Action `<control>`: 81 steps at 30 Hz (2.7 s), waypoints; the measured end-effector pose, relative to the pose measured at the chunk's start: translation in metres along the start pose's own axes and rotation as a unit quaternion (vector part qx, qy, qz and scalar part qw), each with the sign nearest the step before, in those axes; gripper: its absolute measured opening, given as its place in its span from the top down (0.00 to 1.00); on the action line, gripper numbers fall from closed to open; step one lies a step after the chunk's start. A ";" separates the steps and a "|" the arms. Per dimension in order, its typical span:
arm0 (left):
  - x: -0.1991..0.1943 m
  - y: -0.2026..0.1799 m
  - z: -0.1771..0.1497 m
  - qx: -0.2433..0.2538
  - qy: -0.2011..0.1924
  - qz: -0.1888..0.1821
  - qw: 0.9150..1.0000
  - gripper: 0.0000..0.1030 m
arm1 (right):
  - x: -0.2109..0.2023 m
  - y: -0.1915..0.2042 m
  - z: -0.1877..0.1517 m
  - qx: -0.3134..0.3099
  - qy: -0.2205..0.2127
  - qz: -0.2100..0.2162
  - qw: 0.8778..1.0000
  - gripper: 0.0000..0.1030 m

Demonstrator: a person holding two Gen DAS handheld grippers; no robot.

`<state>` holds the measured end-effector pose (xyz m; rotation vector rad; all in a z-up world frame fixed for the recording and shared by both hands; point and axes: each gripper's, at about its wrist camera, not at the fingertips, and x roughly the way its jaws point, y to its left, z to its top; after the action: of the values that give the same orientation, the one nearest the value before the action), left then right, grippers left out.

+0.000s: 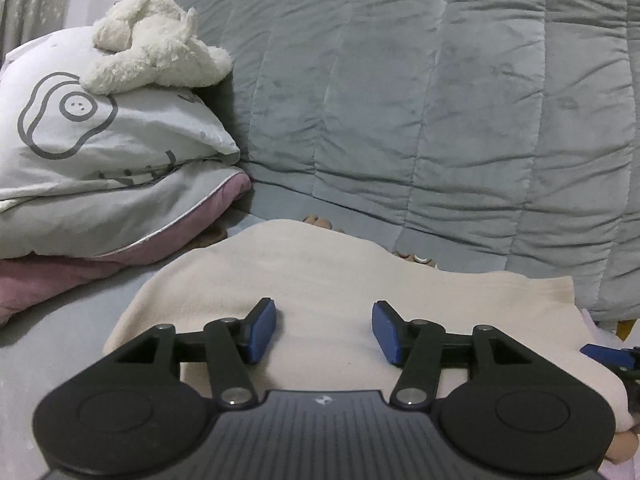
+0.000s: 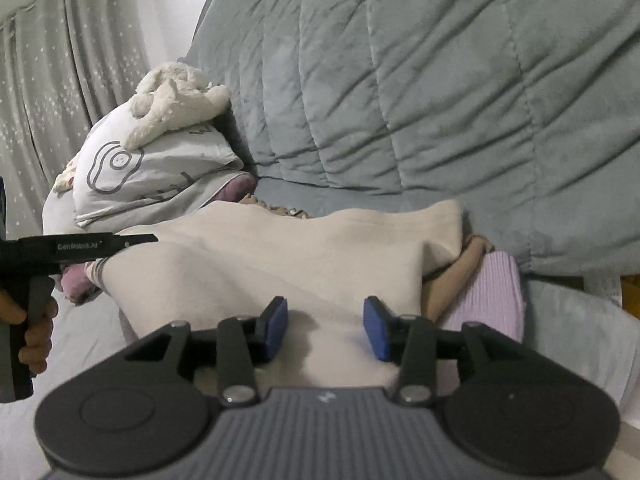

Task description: Fold clothes

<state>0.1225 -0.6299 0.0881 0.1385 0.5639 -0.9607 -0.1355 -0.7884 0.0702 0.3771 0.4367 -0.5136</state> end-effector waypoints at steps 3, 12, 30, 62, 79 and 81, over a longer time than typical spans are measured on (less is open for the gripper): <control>-0.003 -0.005 0.003 -0.001 0.007 0.016 1.000 0.48 | 0.001 0.010 0.005 -0.014 0.002 -0.019 1.000 0.58; -0.064 -0.031 0.001 0.029 0.014 0.109 0.994 0.03 | -0.042 0.046 0.012 -0.061 -0.032 -0.088 0.994 0.00; -0.164 -0.060 -0.046 0.016 0.104 0.135 0.985 0.00 | -0.112 0.082 0.001 -0.002 0.008 -0.114 0.993 0.00; -0.295 -0.017 -0.106 -0.031 0.102 0.189 0.976 0.00 | -0.176 0.206 -0.031 -0.020 0.023 -0.012 0.999 0.00; -0.373 0.075 -0.160 -0.086 0.103 0.261 0.956 0.00 | -0.165 0.308 -0.077 -0.052 0.076 0.080 0.993 0.00; -0.381 0.086 -0.166 -0.098 0.102 0.269 0.953 0.00 | -0.167 0.325 -0.087 -0.060 0.079 0.086 0.991 0.00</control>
<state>-0.0417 -0.2406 0.1314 0.2018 0.7595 -0.3566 -0.1162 -0.4231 0.1543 0.3369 0.5801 -0.2894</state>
